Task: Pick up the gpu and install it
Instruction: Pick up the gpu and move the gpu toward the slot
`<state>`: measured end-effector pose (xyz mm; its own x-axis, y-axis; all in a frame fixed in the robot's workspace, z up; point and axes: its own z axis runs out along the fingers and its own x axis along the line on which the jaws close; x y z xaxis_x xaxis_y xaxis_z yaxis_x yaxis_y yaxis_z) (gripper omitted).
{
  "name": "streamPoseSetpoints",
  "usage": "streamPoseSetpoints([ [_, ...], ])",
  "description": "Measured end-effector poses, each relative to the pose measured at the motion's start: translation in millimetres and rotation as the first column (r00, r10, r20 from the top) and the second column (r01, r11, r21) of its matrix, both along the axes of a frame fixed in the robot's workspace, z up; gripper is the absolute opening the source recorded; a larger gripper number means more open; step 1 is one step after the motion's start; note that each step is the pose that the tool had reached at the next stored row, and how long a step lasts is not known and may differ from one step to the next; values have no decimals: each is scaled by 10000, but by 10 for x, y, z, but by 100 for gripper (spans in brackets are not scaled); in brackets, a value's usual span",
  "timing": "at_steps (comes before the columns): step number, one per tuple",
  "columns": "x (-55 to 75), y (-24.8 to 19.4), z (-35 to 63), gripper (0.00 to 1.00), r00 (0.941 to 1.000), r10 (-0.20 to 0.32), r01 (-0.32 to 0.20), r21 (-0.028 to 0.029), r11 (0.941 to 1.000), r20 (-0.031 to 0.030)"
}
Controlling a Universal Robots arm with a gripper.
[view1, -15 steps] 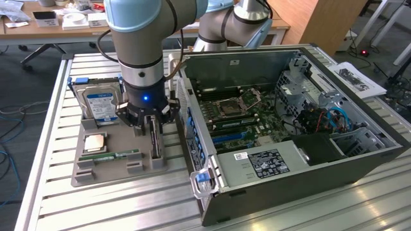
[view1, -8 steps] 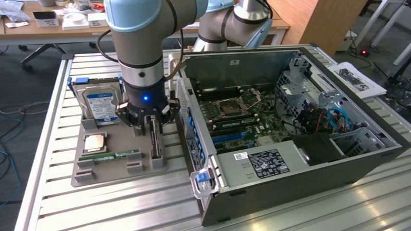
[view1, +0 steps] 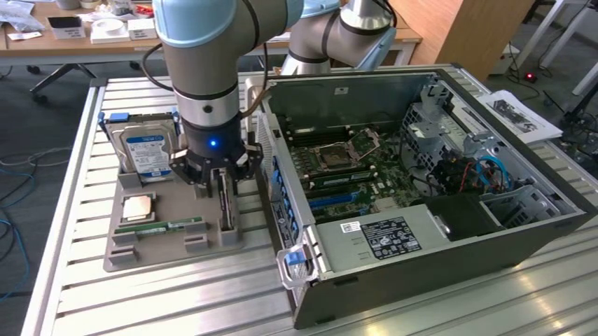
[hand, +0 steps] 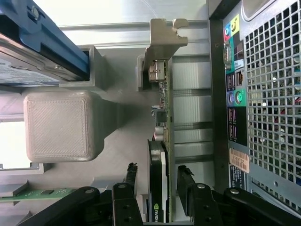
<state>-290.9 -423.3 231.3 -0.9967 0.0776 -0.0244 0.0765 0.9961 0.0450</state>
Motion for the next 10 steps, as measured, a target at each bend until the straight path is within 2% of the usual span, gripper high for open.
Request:
streamPoseSetpoints([
  [10, 2, -22, 0, 47, 10000, -2, 2, 7, 10000, 1],
])
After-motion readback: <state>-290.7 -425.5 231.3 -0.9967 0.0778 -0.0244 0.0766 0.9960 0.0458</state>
